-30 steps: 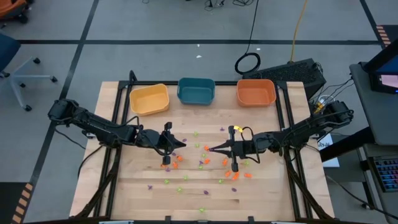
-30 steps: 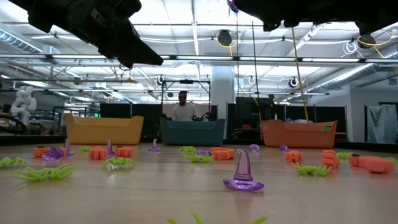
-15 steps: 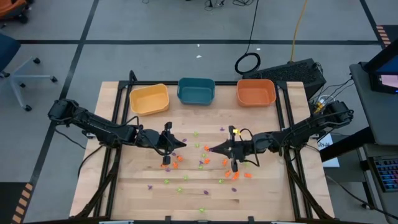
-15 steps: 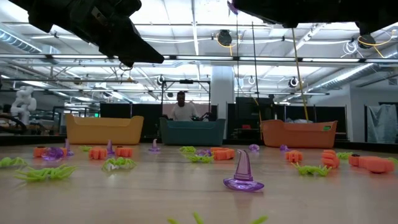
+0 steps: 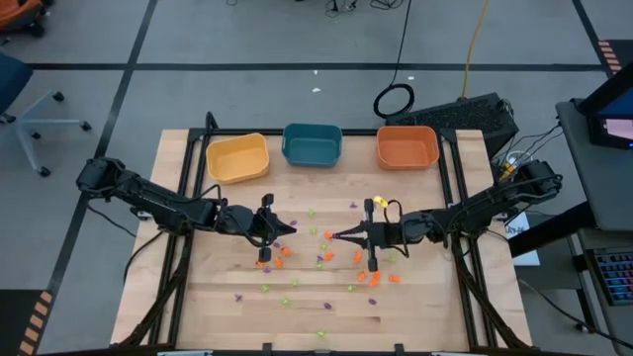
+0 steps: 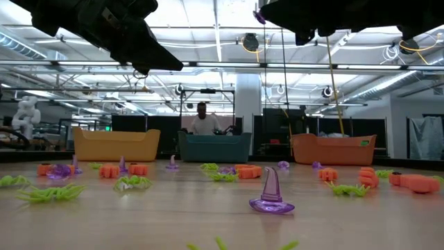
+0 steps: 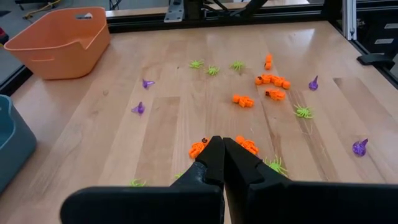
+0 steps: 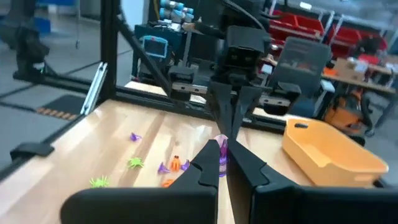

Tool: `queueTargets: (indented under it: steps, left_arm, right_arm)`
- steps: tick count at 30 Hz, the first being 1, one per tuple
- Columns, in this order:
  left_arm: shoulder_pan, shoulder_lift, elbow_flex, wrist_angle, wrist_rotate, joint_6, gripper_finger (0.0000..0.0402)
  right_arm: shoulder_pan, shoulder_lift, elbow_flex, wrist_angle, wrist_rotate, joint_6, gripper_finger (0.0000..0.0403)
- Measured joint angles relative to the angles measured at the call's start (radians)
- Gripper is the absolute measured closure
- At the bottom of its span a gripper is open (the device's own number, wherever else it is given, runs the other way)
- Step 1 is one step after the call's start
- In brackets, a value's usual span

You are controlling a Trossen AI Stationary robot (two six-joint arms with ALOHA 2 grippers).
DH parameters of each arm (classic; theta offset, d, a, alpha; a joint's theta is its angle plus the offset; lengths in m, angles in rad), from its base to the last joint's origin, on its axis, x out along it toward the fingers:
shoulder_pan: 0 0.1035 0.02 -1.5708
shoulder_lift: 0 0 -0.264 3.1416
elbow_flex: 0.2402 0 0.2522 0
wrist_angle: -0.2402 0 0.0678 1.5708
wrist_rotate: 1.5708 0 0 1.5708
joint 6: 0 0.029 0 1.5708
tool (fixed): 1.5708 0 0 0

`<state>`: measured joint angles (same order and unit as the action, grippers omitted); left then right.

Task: Sort Halloween decoration
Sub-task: Put the violet witch hat toy into the orange bin

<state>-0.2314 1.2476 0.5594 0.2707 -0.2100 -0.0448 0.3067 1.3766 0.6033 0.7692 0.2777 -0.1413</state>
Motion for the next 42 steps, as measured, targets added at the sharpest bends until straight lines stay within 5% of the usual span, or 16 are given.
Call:
queueTargets:
  steps: [6, 23, 31, 42]
  left_arm:
    - [0.000, 0.000, 0.000, 0.004, 0.000, 0.000, 0.0402]
    - [0.026, 0.000, 0.000, 0.010, -0.003, 0.038, 0.0402]
    - [0.044, 0.000, 0.000, 0.009, -0.004, 0.061, 0.0402]
    - [0.055, 0.000, 0.000, 0.008, -0.004, 0.079, 0.0402]
  right_arm:
    - [-0.049, -0.020, 0.004, -0.090, 0.012, 0.142, 0.0403]
    - [-0.339, -0.125, 0.328, -0.968, 0.005, 0.201, 0.0403]
    - [-0.557, -0.119, 0.342, -1.096, -0.117, 0.195, 0.0403]
    - [-0.857, -0.114, 0.342, -1.242, -0.120, 0.211, 0.0403]
